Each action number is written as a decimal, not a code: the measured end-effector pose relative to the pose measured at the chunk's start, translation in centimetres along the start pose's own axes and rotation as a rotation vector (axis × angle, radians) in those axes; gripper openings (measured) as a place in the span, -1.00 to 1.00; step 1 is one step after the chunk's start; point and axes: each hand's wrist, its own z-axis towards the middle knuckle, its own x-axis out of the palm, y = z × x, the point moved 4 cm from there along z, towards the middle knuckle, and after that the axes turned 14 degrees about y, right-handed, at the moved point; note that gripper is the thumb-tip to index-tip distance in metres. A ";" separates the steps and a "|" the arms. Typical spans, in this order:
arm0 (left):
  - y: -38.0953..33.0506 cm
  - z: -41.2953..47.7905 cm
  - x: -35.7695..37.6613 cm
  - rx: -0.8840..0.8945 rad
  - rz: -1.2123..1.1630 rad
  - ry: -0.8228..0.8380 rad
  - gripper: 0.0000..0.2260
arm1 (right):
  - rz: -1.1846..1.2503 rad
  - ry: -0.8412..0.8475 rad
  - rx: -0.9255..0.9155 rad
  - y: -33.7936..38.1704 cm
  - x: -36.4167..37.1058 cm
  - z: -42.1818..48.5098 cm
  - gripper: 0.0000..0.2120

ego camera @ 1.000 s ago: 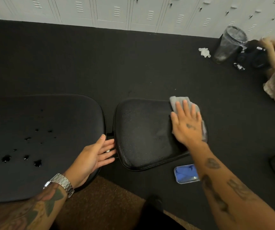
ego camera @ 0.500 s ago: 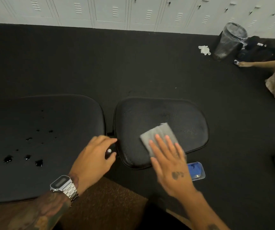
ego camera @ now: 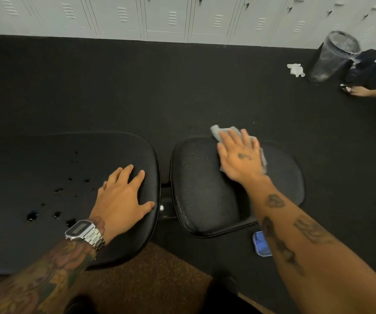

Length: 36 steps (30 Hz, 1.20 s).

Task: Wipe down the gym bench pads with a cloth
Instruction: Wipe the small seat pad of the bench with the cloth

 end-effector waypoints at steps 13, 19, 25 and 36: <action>0.4 0.0 -0.1 0.001 0.005 -0.006 -0.24 | -0.116 -0.099 -0.435 6.6 9.6 -15.5 -0.55; 0.5 0.0 0.1 0.011 0.008 -0.012 -0.25 | 0.195 -0.290 -0.117 -6.3 9.3 -17.9 -0.55; 0.6 0.0 0.2 0.011 0.000 -0.007 -0.25 | 0.317 -0.258 -0.063 -12.2 3.6 -13.2 -0.58; 0.1 0.4 -0.3 0.007 0.000 0.014 -0.23 | -0.048 0.094 -0.015 -5.9 -2.8 1.3 -0.52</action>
